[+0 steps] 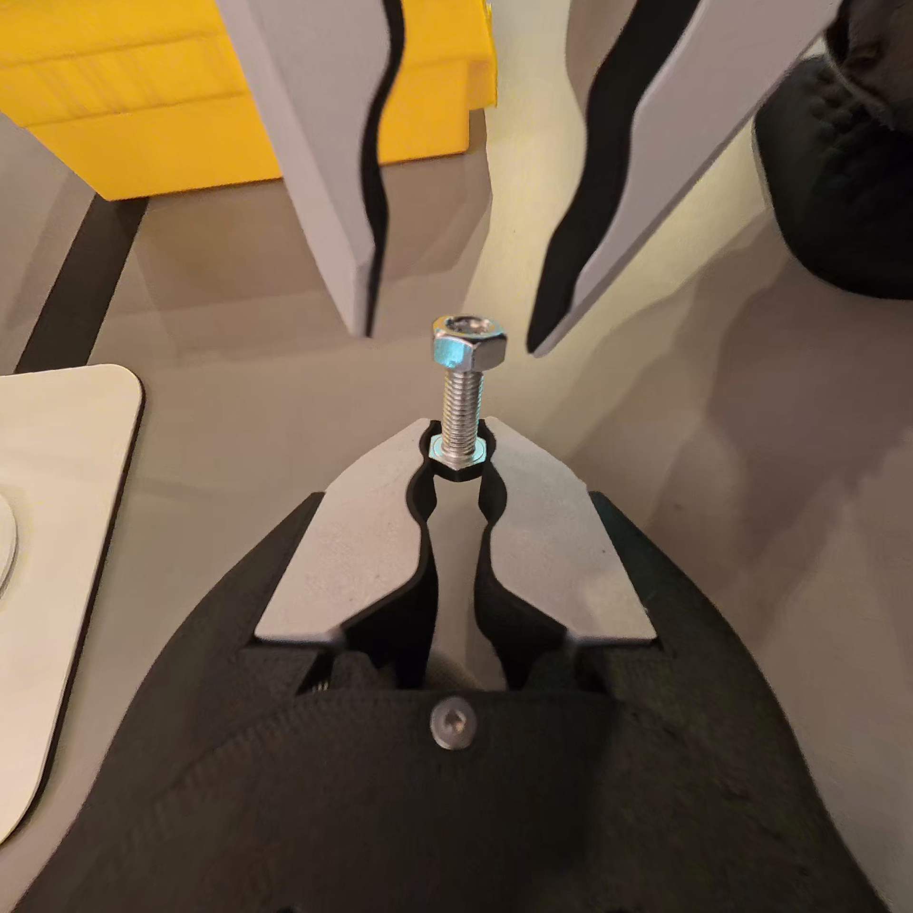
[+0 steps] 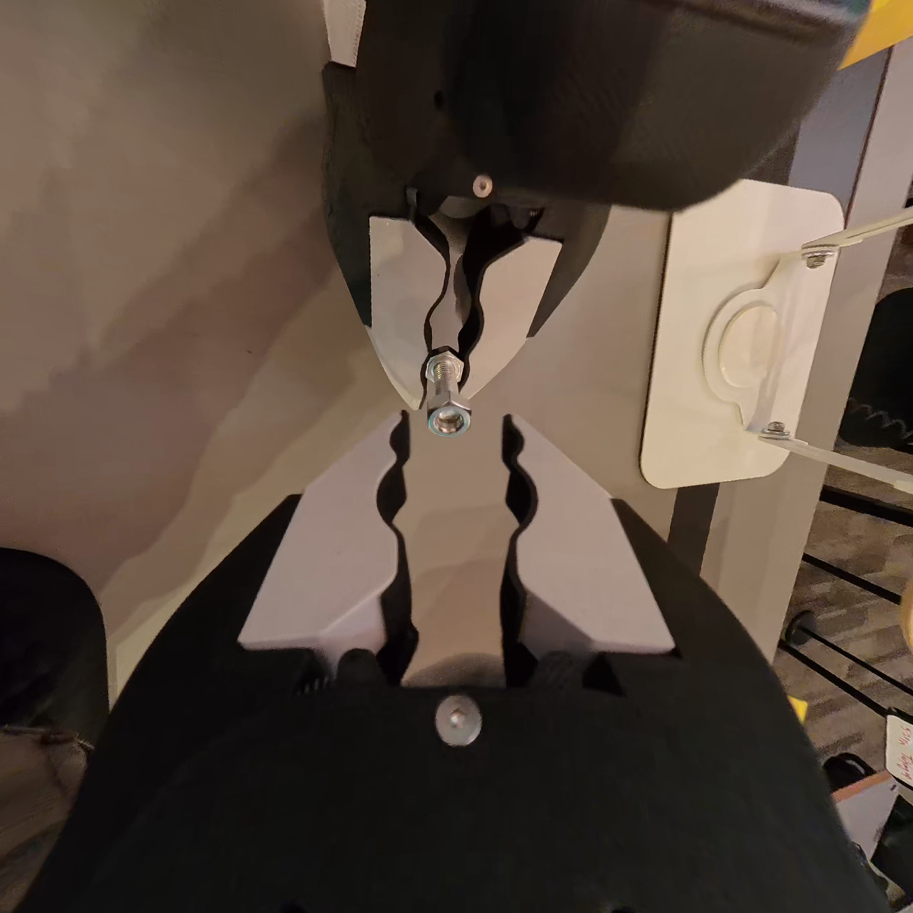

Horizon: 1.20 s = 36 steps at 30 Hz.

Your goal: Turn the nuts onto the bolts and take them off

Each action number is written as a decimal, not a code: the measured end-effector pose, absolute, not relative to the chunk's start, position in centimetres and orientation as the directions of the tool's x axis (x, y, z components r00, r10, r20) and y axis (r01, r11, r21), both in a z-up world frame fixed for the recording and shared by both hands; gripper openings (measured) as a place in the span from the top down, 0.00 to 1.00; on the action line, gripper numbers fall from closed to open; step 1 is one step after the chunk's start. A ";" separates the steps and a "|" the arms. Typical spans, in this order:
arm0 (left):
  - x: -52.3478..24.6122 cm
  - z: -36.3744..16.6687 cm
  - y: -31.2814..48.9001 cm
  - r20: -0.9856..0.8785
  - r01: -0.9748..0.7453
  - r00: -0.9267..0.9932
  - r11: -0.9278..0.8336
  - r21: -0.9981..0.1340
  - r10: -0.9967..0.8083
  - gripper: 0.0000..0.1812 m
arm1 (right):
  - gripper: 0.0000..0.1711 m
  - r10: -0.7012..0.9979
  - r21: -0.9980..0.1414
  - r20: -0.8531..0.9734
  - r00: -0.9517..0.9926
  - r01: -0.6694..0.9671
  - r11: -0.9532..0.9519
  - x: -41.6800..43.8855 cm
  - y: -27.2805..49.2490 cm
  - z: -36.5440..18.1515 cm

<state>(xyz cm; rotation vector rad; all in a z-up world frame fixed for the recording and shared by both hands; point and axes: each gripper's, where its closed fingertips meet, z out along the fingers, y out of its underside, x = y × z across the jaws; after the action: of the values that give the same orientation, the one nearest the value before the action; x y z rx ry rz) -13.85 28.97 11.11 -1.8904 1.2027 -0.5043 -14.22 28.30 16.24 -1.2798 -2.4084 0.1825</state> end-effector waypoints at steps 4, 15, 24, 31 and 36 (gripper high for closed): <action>-13.8 13.6 29.4 -0.026 -0.411 0.497 -0.209 -0.887 -0.867 0.92 | 0.68 0.837 -0.470 0.352 -0.420 0.694 0.546 -15.2 29.1 19.6; -17.6 21.4 31.8 0.141 -0.038 0.661 -0.221 -0.975 -0.737 0.93 | 0.65 0.940 -0.983 0.084 -0.330 0.129 0.133 -19.8 30.0 28.2; -18.4 21.5 32.1 0.154 -0.017 0.684 -0.226 -0.974 -0.713 0.92 | 0.74 0.927 -0.996 0.006 -0.374 0.084 0.040 -21.1 29.6 27.2; -18.3 21.7 32.1 0.159 -0.008 0.684 -0.225 -0.974 -0.712 0.92 | 0.77 0.919 -0.997 -0.028 -0.393 0.076 0.002 -21.2 29.5 26.8; -18.6 21.7 32.2 0.164 -0.001 0.687 -0.227 -0.974 -0.708 0.92 | 0.78 0.910 -0.997 -0.016 -0.414 0.078 0.018 -20.9 29.2 26.9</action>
<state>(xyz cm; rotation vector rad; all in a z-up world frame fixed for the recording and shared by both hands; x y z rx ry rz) -18.60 32.17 21.66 -1.6882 0.5783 -0.7264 -20.92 29.16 26.87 -1.0349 -1.5818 1.4778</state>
